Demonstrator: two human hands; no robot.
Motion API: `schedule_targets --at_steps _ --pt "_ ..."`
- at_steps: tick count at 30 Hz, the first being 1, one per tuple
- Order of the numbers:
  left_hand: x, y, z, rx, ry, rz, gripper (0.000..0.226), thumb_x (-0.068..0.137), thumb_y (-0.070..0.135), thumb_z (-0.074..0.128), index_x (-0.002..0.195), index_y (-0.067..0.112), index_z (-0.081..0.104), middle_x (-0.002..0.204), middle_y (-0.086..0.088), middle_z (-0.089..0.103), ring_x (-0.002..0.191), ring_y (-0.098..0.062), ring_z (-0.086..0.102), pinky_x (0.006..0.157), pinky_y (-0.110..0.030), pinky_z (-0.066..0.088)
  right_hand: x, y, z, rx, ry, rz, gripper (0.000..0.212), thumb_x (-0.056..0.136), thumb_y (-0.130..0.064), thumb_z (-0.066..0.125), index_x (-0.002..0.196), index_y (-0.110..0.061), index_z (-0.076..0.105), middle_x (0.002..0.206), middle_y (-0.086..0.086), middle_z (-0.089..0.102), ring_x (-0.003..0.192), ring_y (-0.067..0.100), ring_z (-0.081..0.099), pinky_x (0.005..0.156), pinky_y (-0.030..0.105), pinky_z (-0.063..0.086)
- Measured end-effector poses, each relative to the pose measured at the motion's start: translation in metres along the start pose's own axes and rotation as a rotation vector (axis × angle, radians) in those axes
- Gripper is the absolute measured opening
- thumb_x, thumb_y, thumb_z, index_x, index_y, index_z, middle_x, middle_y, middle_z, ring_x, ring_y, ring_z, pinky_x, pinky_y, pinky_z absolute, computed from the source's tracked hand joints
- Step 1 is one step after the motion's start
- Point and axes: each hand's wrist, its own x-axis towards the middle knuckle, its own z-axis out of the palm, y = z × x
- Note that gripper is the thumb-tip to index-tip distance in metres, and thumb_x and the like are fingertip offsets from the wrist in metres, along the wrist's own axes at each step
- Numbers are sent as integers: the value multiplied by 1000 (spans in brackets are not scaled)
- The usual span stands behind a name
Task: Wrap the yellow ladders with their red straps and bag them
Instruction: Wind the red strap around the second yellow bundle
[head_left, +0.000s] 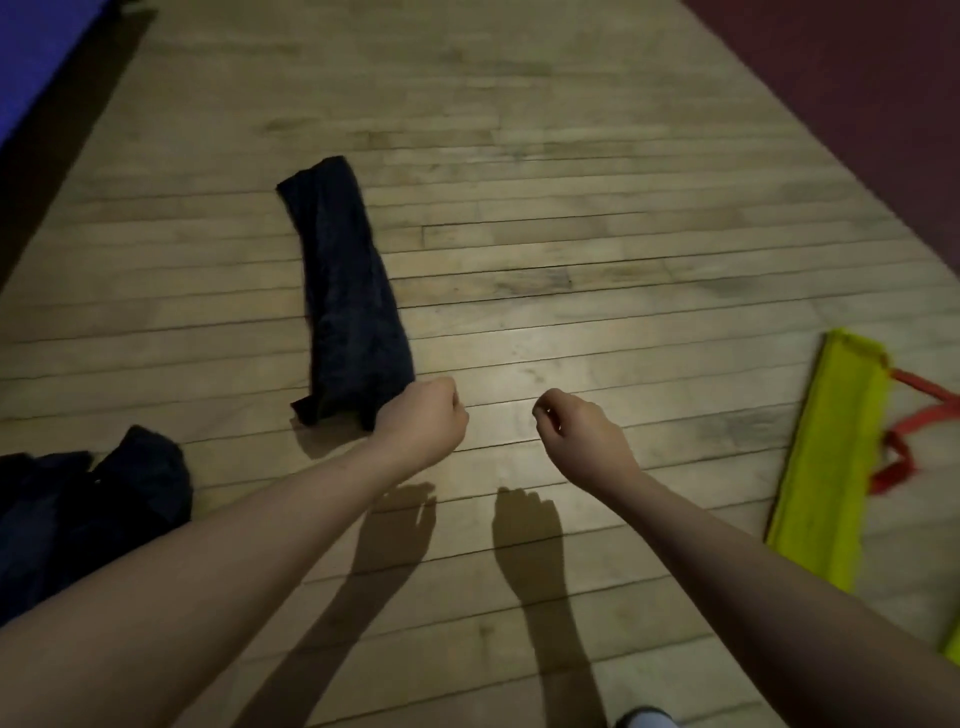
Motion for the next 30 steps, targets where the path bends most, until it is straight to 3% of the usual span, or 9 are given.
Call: schedule_targets --at_steps 8,13,15,18,22,25,30 --pt "14 114 66 -1 -198 161 19 94 23 44 97 14 61 96 -3 63 86 -22 59 73 -34 52 -39 123 -56 -46 43 202 23 96 -18 45 113 -16 59 111 6 65 100 28 59 71 34 42" --pt "7 191 152 -79 -337 198 16 94 25 48 98 15 59 93 -2 65 83 -21 63 73 -37 54 -64 205 -52 -84 64 305 28 89 -6 48 113 -13 62 110 9 63 105 31 56 77 37 41" --pt "2 212 178 -36 -362 250 18 94 28 50 102 15 59 97 -3 64 89 -21 61 72 -34 51 -74 228 -45 -197 70 337 33 88 -12 51 121 -13 58 120 10 57 112 33 50 86 40 37" --pt "-6 238 212 -17 -398 305 30 92 35 54 112 13 56 105 -7 62 100 -26 59 78 -36 48 -89 254 -41 -276 146 539 52 90 -29 55 138 -13 42 139 14 41 123 37 40 99 44 32" --pt "-19 264 243 89 -406 397 42 90 40 57 118 8 53 120 -11 55 115 -29 51 89 -38 42 -102 280 -39 -163 210 764 77 86 -48 61 138 0 32 134 21 41 123 39 41 100 45 32" --pt "-22 275 253 122 -414 378 41 92 37 55 119 6 48 121 -13 53 116 -32 50 88 -38 41 -106 290 -36 -81 226 799 75 85 -53 61 130 2 38 127 22 46 119 39 44 98 44 34" --pt "-20 278 253 -28 -443 253 34 91 33 61 111 7 50 111 -12 59 106 -32 56 74 -37 43 -103 293 -38 14 235 780 67 87 -53 60 124 2 43 125 23 44 116 40 42 97 44 35"
